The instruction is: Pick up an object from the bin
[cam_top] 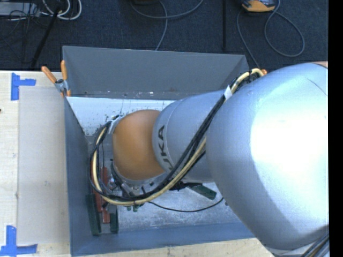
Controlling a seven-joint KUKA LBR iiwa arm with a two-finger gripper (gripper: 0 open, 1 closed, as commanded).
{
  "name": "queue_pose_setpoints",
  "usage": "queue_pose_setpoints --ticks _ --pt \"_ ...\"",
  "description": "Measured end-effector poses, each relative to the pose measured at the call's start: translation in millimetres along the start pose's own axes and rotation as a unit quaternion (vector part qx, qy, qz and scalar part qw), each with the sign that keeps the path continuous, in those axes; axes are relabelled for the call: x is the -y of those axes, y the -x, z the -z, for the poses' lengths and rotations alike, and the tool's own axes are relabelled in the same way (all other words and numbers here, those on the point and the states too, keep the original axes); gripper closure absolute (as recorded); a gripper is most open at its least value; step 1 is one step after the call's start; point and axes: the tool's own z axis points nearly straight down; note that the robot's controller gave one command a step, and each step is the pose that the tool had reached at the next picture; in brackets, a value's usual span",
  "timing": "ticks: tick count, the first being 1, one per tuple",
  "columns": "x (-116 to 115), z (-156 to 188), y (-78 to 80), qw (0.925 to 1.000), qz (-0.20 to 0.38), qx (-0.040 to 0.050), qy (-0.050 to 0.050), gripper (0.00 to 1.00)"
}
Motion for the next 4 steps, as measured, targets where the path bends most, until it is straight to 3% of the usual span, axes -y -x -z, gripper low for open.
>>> queue_pose_setpoints --ticks 1,2,3,4 --pt "51 2 -28.1 0.9985 -0.054 -0.0029 -0.003 1.0" --pt "50 2 -27.7 0.9985 -0.055 -0.0024 -0.001 0.0" --pt "22 94 5.6 0.9962 -0.087 0.0032 0.002 0.0" --pt "-9 -13 -11.2 0.9972 -0.075 -0.0028 -0.002 0.0"
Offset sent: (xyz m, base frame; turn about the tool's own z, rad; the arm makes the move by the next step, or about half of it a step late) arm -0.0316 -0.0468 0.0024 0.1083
